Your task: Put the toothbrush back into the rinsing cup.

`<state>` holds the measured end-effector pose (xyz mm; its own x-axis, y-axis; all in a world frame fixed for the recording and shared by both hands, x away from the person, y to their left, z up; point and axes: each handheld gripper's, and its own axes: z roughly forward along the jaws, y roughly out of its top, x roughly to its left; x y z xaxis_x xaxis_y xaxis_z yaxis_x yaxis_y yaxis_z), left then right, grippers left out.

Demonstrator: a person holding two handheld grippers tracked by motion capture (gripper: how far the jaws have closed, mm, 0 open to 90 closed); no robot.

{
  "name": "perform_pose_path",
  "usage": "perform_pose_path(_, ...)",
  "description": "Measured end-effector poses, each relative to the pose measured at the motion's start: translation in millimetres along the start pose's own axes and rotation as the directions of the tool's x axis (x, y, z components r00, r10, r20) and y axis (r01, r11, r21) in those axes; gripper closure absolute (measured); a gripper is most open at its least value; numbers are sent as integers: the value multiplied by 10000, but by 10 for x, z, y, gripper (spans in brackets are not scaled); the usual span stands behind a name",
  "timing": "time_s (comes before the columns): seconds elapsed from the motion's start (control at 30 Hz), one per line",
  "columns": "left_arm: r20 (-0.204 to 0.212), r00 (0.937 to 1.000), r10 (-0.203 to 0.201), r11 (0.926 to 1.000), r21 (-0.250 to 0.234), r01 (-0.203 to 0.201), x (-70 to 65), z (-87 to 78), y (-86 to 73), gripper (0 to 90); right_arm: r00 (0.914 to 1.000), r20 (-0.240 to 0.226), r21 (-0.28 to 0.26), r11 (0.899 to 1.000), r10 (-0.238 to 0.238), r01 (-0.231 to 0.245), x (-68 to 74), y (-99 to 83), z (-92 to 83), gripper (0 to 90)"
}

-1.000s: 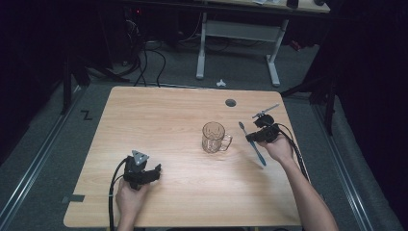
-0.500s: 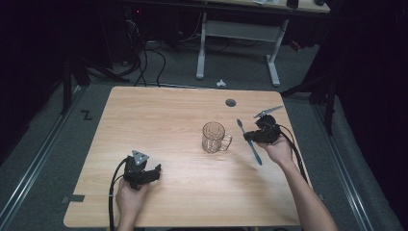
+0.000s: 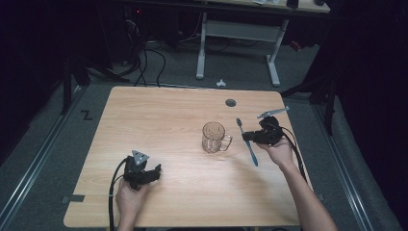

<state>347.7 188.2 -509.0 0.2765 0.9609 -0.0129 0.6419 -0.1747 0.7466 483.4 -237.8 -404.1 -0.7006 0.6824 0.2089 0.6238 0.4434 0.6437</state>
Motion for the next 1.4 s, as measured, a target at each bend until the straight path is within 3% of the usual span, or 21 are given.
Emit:
perform_pose_path(0.4, -1, 10000, -1, 10000, -2, 1, 0, 0, 0, 259, 9986, -348, -960, 9947, -406, 371, 146, 26, -109, 801)
perform_pose_path(0.63, -1, 10000, -1, 10000, -1, 1, 0, 0, 0, 259, 9968, -719, -1389, 9900, -356, 253, 164, 43, -126, 800)
perform_pose_path(0.9, 0, 10000, -2, 10000, -1, 2, 0, 0, 0, 259, 9964, -651, -1839, 9820, -551, 423, 224, 74, -161, 800)
perform_pose_path(1.27, -2, 10000, -1, 10000, -2, 1, -1, 0, 0, 259, 9952, -598, -2630, 9630, -775, 592, 276, 125, -182, 800)
perform_pose_path(1.4, -1, 10000, 3, 10000, 1, -3, 0, 0, 0, 259, 9952, -618, -2708, 9609, -764, 569, 290, 151, -183, 800)
